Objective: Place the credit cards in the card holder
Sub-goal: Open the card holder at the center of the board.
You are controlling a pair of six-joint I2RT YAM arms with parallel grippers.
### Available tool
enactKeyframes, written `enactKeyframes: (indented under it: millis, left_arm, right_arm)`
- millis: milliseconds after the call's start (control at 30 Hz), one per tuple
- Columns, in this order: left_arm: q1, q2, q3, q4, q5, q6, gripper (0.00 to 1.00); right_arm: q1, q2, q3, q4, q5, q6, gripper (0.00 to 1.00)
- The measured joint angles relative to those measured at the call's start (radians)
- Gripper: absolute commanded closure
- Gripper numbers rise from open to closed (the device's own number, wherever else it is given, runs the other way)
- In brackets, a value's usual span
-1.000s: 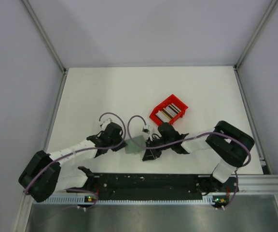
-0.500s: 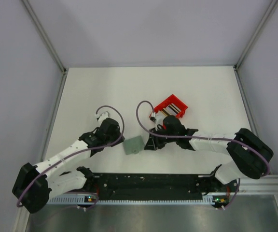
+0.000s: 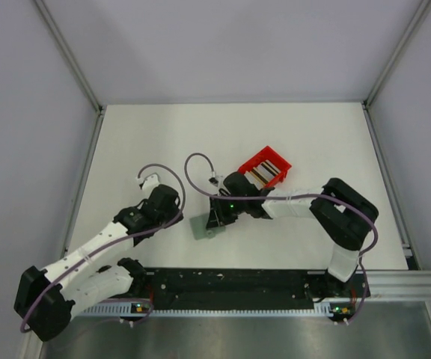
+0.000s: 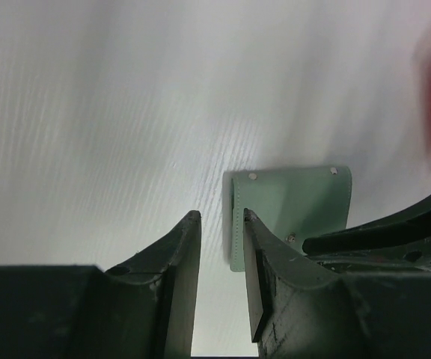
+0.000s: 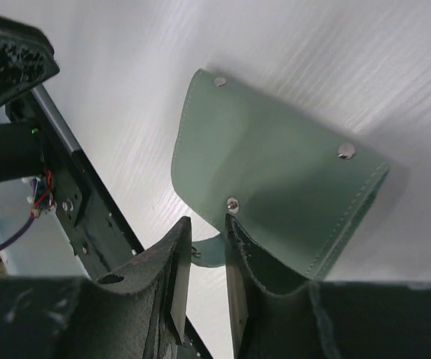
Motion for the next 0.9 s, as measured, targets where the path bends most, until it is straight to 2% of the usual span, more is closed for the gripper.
enactKeyframes:
  millis: [133, 333, 667, 767, 867, 900]
  left_arm:
    - [0.002, -0.017, -0.022, -0.007, -0.008, -0.001, 0.66]
    - [0.006, -0.003, -0.027, -0.007, -0.008, 0.001, 0.67]
    - [0.006, 0.016, -0.043, 0.055, 0.032, 0.022, 0.65]
    - [0.006, 0.039, -0.045, 0.099, 0.058, 0.063, 0.40]
    - [0.006, 0.095, -0.045, 0.163, 0.082, 0.111, 0.25]
    - [0.008, 0.112, -0.045, 0.179, 0.089, 0.123, 0.24]
  right_arm:
    - [0.028, 0.000, -0.011, -0.026, -0.042, -0.032, 0.77]
    - [0.053, -0.046, -0.124, -0.058, -0.056, -0.066, 0.77]
    - [0.051, -0.048, -0.135, -0.034, -0.038, -0.032, 0.75]
    - [0.040, -0.037, -0.127, -0.016, -0.024, 0.011, 0.67]
    - [0.015, -0.031, -0.129, 0.024, -0.024, 0.056, 0.64]
    - [0.004, -0.029, -0.130, 0.035, -0.024, 0.069, 0.61]
